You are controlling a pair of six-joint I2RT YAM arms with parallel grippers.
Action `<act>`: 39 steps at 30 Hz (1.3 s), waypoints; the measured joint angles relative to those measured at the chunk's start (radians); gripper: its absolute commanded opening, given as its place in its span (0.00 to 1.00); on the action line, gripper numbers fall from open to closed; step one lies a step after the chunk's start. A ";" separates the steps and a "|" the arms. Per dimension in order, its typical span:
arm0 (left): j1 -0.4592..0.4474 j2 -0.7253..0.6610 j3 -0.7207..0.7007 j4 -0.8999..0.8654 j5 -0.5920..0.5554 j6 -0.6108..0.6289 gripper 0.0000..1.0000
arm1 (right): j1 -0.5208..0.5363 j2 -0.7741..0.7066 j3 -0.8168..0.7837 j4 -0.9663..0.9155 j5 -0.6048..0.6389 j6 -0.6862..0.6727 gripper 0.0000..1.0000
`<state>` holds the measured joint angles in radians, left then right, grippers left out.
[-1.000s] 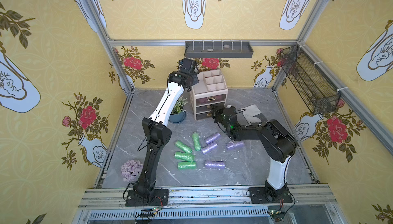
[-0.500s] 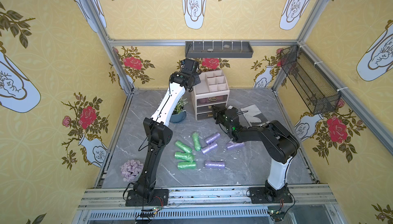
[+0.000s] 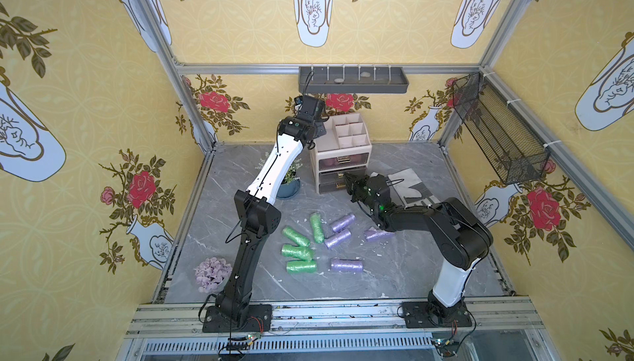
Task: Sort the rolls of trash bags by color and place them into the drawer
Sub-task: Open the drawer in the storage box.
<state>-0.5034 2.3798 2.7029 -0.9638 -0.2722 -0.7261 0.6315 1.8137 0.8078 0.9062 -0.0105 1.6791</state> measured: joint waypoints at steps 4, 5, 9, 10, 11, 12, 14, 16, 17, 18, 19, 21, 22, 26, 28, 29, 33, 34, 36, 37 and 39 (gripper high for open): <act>-0.006 0.004 0.002 0.002 -0.020 -0.004 0.00 | -0.001 -0.022 -0.019 -0.014 -0.016 0.002 0.07; -0.007 0.004 0.002 0.003 -0.023 -0.004 0.00 | 0.000 -0.029 -0.026 -0.015 -0.020 0.002 0.07; -0.008 0.007 0.004 0.005 -0.028 -0.007 0.00 | 0.000 -0.052 -0.060 -0.010 -0.032 0.008 0.06; -0.008 0.007 0.004 0.005 -0.029 -0.007 0.00 | 0.001 -0.060 -0.070 -0.007 -0.035 0.011 0.06; -0.008 0.007 0.004 0.005 -0.030 -0.007 0.00 | 0.001 -0.064 -0.077 -0.006 -0.037 0.011 0.06; -0.008 0.008 0.004 0.005 -0.030 -0.007 0.00 | 0.001 -0.070 -0.085 0.000 -0.038 0.015 0.06; -0.008 0.008 0.004 0.005 -0.030 -0.007 0.00 | 0.001 -0.080 -0.100 0.008 -0.045 0.018 0.06; -0.008 0.008 0.005 0.005 -0.031 -0.007 0.00 | -0.002 -0.096 -0.116 0.008 -0.060 0.021 0.06; -0.008 0.008 0.005 0.005 -0.031 -0.007 0.00 | -0.004 -0.104 -0.124 0.007 -0.065 0.021 0.05; -0.008 0.008 0.005 0.006 -0.031 -0.007 0.00 | -0.006 -0.111 -0.131 0.007 -0.070 0.021 0.05; -0.008 0.008 0.005 0.005 -0.031 -0.007 0.00 | -0.009 -0.121 -0.139 0.004 -0.077 0.021 0.05; -0.009 0.008 0.005 0.006 -0.030 -0.007 0.00 | -0.013 -0.144 -0.152 -0.014 -0.090 0.020 0.05; -0.009 0.008 0.005 0.006 -0.031 -0.008 0.00 | -0.013 -0.157 -0.159 -0.023 -0.096 0.018 0.05; -0.010 0.008 0.005 0.006 -0.031 -0.008 0.00 | -0.017 -0.203 -0.190 -0.048 -0.113 0.008 0.06; -0.010 0.008 0.005 0.006 -0.031 -0.008 0.00 | -0.017 -0.222 -0.205 -0.060 -0.118 0.004 0.05; -0.010 0.008 0.005 0.006 -0.031 -0.008 0.00 | -0.017 -0.230 -0.212 -0.062 -0.119 0.002 0.05; -0.010 0.008 0.005 0.006 -0.032 -0.008 0.00 | -0.018 -0.264 -0.246 -0.076 -0.130 -0.003 0.06; -0.010 0.008 0.005 0.006 -0.032 -0.008 0.00 | -0.018 -0.271 -0.250 -0.081 -0.134 -0.004 0.06; -0.010 0.008 0.004 0.006 -0.032 -0.008 0.00 | -0.018 -0.282 -0.255 -0.093 -0.139 -0.005 0.06; -0.010 0.008 0.004 0.006 -0.032 -0.008 0.00 | -0.018 -0.285 -0.257 -0.097 -0.141 -0.005 0.06; -0.010 0.008 0.004 0.006 -0.032 -0.008 0.00 | -0.018 -0.291 -0.261 -0.102 -0.145 -0.008 0.06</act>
<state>-0.5133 2.3875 2.7068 -0.9577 -0.3042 -0.7341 0.6136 1.5227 0.5465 0.8043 -0.1551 1.6707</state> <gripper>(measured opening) 0.096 0.131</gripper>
